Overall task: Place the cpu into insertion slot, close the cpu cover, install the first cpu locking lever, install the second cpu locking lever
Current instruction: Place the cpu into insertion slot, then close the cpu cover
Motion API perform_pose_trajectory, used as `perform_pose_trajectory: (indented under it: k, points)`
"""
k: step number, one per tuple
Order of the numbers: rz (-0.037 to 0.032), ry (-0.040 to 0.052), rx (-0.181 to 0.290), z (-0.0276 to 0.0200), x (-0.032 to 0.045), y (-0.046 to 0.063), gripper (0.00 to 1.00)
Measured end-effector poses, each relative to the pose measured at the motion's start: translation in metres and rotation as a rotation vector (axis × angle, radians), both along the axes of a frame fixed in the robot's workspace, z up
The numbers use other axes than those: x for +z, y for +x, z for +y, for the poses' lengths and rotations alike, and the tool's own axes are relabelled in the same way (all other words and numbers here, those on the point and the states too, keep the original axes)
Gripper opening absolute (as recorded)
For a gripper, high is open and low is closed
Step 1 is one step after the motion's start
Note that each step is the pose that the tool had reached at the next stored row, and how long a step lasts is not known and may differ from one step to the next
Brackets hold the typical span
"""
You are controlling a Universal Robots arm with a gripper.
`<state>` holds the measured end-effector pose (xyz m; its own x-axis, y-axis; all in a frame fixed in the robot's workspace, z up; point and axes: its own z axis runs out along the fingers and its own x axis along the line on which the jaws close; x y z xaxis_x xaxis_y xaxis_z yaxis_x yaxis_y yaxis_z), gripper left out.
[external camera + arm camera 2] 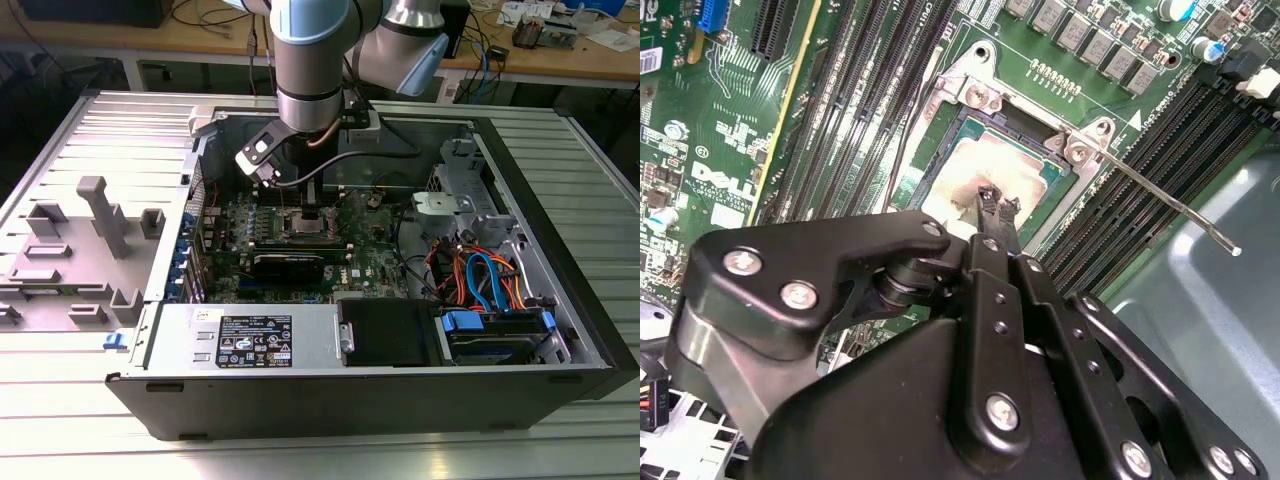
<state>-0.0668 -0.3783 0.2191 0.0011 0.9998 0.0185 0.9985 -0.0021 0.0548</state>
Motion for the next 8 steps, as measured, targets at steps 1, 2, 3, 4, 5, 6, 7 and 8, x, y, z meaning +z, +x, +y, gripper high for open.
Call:
perform_pose_trajectory:
  k: [1, 2, 3, 4, 5, 6, 7, 8]
  points:
    - [0.0000, 0.0000, 0.000, 0.0000, 0.0000, 0.0000, 0.11]
    - [0.0001, 0.0000, 0.000, 0.0000, 0.0000, 0.0000, 0.11]
    - [0.0001, 0.0000, 0.000, 0.0000, 0.0000, 0.0000, 0.11]
    - [0.0011, -0.0003, 0.000, 0.0000, 0.0003, 0.0000, 0.11]
    - [0.0011, -0.0003, 0.000, 0.0000, 0.0008, 0.0000, 0.11]
    - [0.0011, -0.0002, 0.000, 0.0000, 0.0008, 0.0000, 0.11]
    - [0.0011, -0.0002, 0.000, 0.0000, 0.0008, 0.0000, 0.11]
    - [0.0011, -0.0003, 0.000, 0.0001, 0.0011, 0.0000, 0.11]
